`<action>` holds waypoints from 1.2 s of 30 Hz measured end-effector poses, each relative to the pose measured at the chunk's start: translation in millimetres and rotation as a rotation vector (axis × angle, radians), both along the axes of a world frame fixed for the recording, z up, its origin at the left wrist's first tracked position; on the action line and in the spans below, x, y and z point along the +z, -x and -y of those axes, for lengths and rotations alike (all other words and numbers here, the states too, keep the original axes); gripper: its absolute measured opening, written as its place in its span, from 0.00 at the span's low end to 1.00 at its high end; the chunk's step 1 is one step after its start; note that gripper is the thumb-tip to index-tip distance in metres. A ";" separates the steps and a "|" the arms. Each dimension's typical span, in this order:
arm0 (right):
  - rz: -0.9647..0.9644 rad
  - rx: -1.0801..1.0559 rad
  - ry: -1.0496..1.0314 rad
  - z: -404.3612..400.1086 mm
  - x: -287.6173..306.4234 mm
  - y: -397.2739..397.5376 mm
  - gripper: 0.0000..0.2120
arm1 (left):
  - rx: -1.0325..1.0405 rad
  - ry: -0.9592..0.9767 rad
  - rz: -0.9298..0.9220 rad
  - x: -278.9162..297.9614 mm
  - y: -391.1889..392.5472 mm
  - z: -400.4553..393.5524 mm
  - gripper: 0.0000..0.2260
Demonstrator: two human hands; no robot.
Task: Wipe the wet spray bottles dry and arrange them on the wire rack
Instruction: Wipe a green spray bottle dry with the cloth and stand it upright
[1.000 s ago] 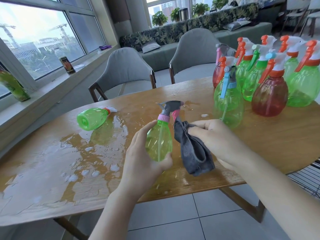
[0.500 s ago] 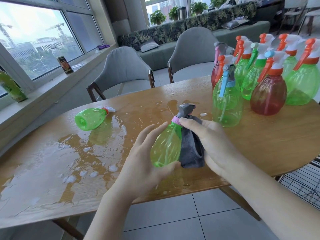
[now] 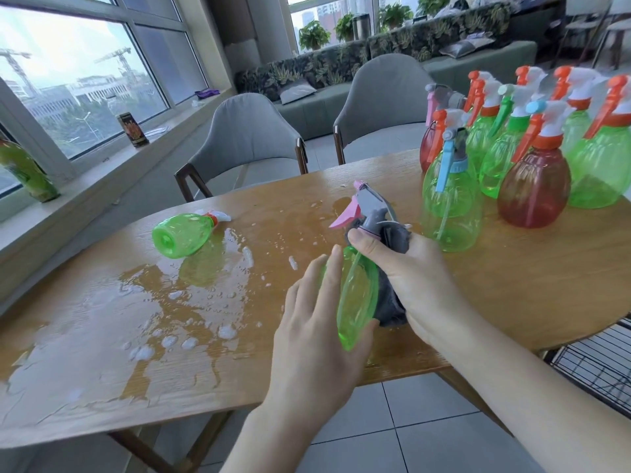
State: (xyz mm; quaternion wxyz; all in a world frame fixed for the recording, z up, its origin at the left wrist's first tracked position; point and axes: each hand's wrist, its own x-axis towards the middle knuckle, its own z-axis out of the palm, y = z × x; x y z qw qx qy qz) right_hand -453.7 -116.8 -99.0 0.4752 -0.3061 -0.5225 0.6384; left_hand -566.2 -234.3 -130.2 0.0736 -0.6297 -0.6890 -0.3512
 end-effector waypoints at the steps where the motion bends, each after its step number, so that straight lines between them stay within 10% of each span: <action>1: -0.001 0.003 -0.014 -0.8 0.1 -0.2 0.13 | -0.010 -0.013 0.014 0.0 0.9 0.9 0.44; 9: -0.051 0.176 0.014 -12.3 4.2 -5.8 0.15 | -0.304 0.234 0.753 23.4 29.6 4.5 0.33; 17: 0.127 -0.075 -0.308 -0.3 3.5 0.8 0.11 | -0.020 -0.018 0.304 -4.2 0.0 -0.4 0.43; 26: 0.133 0.004 -0.225 -11.3 5.4 -2.6 0.13 | -0.314 0.180 0.755 16.7 29.4 -3.0 0.35; 36: 0.265 -0.091 -0.432 1.2 11.5 -2.8 0.19 | -0.170 0.056 0.619 11.6 17.7 -15.2 0.36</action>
